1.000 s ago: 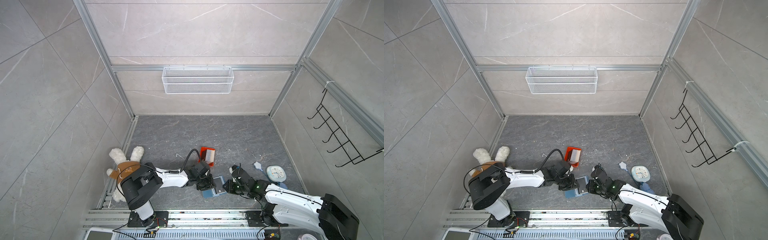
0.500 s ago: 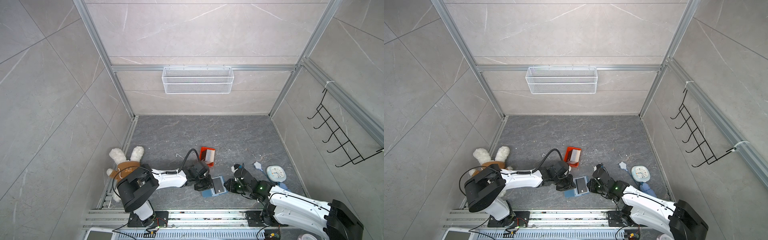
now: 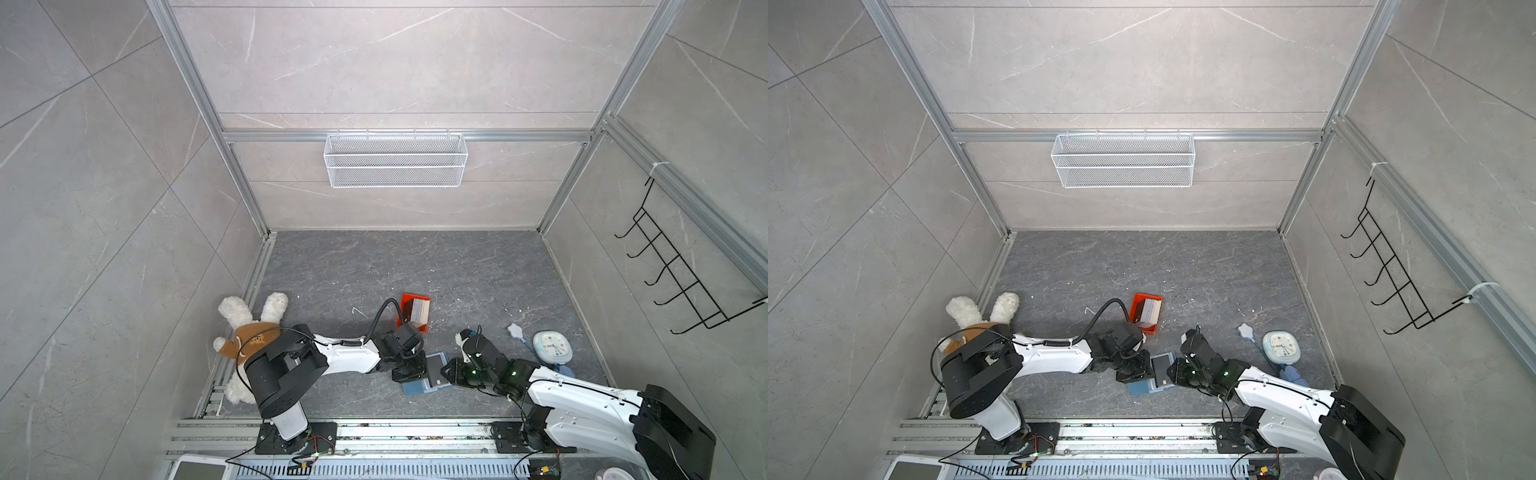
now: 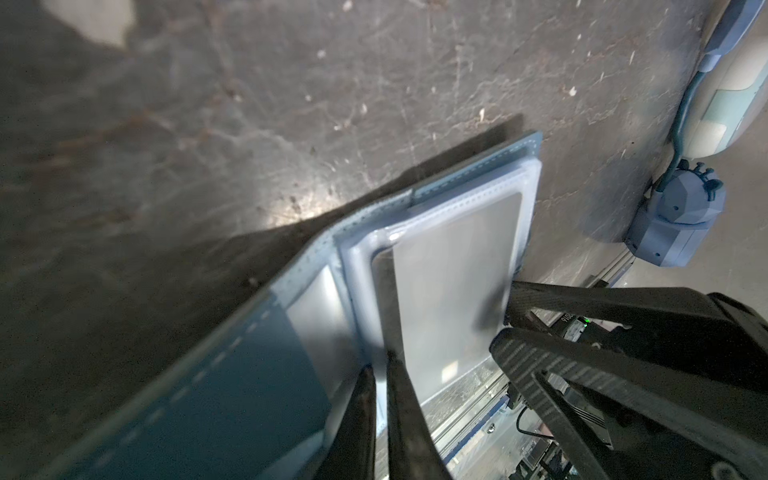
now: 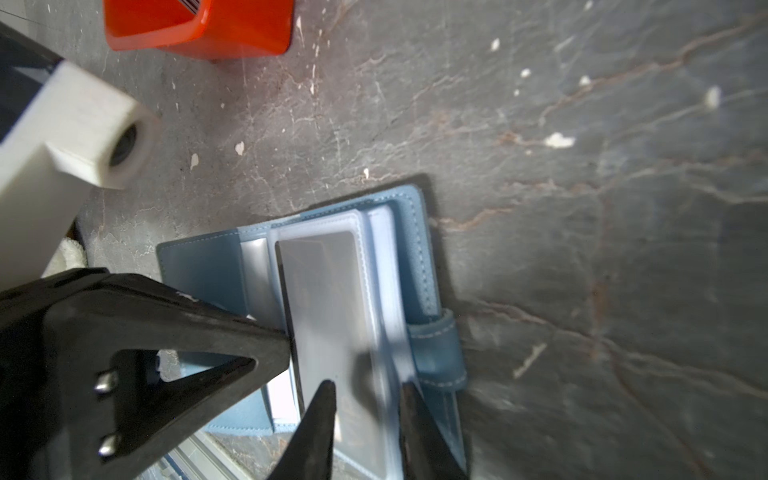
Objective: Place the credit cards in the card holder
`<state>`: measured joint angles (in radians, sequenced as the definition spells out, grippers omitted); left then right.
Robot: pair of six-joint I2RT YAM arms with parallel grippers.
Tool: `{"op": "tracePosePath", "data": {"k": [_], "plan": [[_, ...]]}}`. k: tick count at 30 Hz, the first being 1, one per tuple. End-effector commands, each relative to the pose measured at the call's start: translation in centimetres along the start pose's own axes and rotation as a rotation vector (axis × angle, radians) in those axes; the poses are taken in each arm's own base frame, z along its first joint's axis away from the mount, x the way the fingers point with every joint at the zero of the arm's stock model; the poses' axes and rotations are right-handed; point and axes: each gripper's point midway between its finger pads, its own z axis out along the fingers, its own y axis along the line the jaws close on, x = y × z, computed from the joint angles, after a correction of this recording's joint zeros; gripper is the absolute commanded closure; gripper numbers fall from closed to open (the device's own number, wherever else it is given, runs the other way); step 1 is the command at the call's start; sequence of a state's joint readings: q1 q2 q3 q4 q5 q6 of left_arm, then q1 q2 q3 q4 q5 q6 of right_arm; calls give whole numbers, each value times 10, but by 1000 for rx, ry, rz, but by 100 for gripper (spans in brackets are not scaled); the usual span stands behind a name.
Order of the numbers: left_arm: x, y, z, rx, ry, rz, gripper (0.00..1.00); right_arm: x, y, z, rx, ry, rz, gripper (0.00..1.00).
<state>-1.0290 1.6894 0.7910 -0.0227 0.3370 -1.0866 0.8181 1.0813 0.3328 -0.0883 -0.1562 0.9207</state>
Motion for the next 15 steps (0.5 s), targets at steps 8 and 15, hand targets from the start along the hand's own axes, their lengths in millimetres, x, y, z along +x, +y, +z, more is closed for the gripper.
{"op": "tracePosePath", "data": {"k": [8,15], "plan": [[-2,-2,5,-19,-2,28,91,-5,27,-6,-111,-9,-73,73],[-3,-4,0,-1,-14,24,91,-6,43,-10,-166,2,-110,72]]}}
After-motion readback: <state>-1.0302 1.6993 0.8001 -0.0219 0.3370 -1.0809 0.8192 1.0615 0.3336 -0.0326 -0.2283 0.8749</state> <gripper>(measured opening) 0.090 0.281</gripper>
